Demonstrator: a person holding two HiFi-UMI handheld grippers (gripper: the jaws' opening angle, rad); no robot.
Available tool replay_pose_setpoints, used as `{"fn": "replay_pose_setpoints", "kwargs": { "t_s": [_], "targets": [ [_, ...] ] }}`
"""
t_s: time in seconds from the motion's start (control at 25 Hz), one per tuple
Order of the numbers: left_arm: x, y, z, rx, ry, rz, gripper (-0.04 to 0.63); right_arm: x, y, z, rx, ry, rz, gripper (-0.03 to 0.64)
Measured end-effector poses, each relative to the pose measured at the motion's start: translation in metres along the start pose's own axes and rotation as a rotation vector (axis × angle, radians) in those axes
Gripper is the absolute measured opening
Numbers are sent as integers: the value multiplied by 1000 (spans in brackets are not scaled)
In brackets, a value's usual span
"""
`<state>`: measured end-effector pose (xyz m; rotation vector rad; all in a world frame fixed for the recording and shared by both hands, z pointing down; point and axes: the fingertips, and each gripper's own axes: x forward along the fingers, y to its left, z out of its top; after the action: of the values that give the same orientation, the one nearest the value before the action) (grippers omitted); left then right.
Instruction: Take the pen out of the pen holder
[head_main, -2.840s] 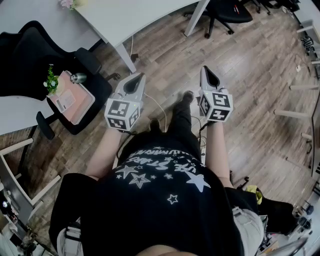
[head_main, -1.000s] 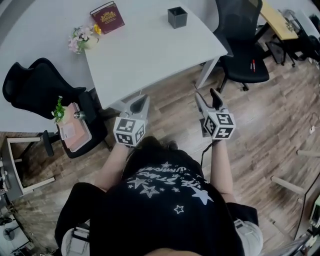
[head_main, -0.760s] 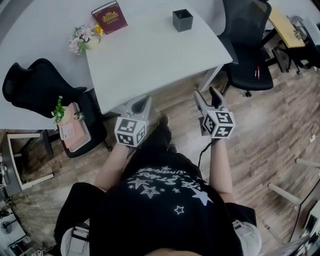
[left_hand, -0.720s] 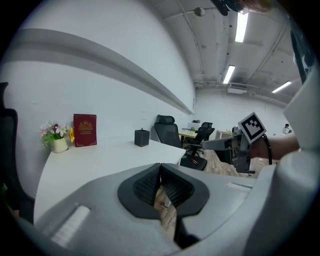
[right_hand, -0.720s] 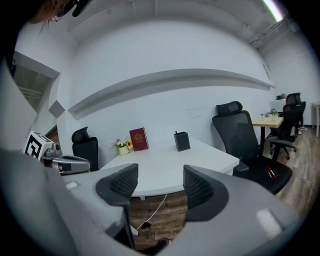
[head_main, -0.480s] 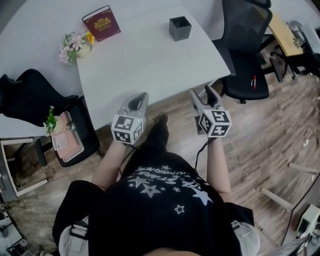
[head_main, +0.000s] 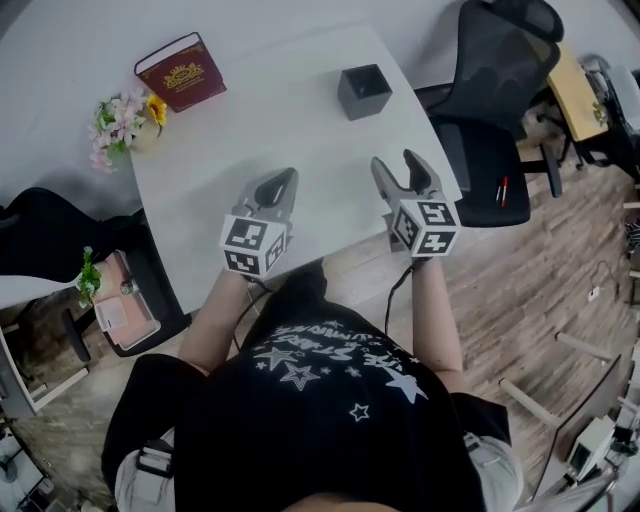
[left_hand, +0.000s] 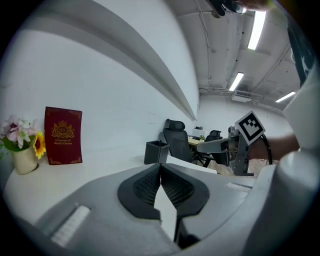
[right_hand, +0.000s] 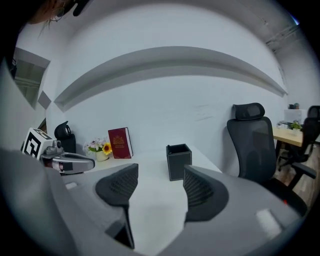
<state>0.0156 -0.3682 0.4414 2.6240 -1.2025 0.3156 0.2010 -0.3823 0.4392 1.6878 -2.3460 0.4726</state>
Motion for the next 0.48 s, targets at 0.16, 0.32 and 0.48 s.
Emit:
{"fn": "replay_pose_setpoints", "kwargs": {
  "t_s": [0.16,0.32,0.48],
  "targets": [
    [26,27,11,-27,-6,21,11,47,-8,19,-6,3,11,285],
    [46,47,17,-21,-24,43,11,87,-14,34,-18,-1,9,285],
    [62,51,10,21,-10,43,11,120,-17,40,-30,6,19,284]
  ]
}}
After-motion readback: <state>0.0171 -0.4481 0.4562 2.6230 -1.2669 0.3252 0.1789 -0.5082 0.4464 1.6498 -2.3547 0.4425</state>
